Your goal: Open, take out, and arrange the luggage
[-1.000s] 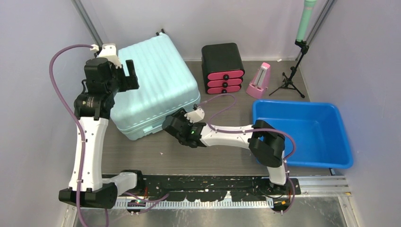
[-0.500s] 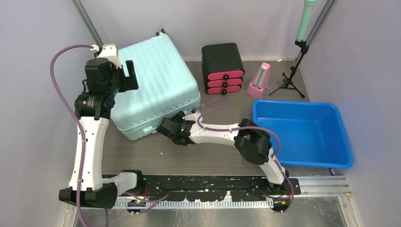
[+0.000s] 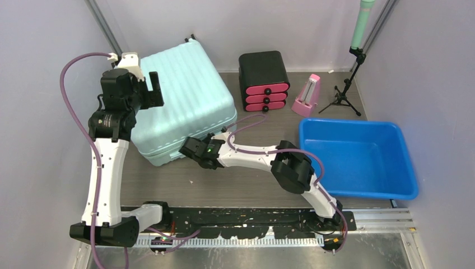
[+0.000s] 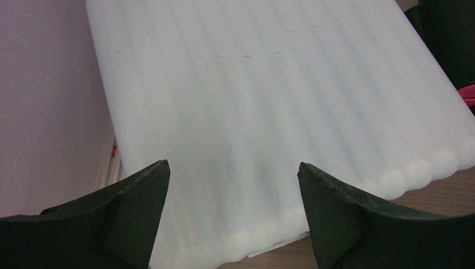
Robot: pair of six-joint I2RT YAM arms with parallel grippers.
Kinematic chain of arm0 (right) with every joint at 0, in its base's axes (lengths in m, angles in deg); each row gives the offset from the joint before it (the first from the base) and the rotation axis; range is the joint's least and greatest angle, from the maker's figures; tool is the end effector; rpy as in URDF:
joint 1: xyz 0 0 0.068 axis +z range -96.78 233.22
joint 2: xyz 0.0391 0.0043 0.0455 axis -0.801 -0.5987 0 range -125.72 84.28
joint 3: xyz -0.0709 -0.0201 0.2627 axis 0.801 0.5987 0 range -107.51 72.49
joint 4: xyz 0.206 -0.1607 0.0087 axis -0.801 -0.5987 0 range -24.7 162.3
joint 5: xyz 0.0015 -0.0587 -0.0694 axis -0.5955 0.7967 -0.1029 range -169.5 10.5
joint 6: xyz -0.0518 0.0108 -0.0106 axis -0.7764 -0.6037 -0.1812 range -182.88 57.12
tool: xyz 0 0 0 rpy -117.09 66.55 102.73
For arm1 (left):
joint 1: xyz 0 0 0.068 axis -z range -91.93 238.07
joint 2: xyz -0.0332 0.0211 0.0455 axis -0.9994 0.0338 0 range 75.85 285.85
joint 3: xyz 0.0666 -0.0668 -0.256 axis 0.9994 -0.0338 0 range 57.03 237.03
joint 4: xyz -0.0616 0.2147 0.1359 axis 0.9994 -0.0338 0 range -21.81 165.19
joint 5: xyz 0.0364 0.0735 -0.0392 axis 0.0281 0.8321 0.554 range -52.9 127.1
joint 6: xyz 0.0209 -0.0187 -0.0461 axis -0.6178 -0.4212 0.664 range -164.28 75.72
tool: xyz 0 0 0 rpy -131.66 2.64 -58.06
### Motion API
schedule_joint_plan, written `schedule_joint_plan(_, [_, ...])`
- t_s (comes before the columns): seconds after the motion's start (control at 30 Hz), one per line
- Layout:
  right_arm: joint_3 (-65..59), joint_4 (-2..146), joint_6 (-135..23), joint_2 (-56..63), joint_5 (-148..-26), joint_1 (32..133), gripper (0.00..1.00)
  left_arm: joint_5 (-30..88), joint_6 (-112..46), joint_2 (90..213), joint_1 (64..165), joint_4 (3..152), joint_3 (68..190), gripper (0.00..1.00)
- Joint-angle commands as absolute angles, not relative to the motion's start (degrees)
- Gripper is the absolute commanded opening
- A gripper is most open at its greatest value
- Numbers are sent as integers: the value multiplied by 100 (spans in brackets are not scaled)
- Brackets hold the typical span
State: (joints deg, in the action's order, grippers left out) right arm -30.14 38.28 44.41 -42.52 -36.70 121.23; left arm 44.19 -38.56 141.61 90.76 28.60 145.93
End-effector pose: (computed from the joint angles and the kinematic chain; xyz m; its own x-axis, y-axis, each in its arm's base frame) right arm 0.2019 0.4349 0.1943 -0.4269 0.8136 -0.3947 0.4662 0.5721 0.6749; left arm 0.2135 -0.0057 0.4622 -0.3888 -0.0806 -0.9178 -0.1057 0.9935 -0.0425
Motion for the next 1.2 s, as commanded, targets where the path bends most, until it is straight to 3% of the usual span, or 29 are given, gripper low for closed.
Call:
schedule_joint_plan(0.0, [-2781,4317,4111,-4633,-4231,11955,4,4647,-4074,14141,9060,2864,14667,88])
schedule_joint_plan(0.23, [-307,5986,3421,-3826,-4800,11504,0,4643,-3985,14157,9060,2904,14663,88])
schedule_joint_plan(0.6, [2386,7941,1479,-2469,-5230,11113,0,4606,-3933,13965,9060,3048,14617,86])
schedule_joint_plan(1.0, [2830,8248,-113,-1571,-5425,10656,1,4655,-3804,14123,9061,3228,14505,83])
schedule_joint_plan(1.07, [2710,8229,-203,-1471,-5435,10612,10,4355,-3812,14209,9057,3216,14431,83])
schedule_joint_plan(1.17, [2595,8112,-279,-1208,-5635,10605,34,4204,-3820,14327,9055,3054,14349,83])
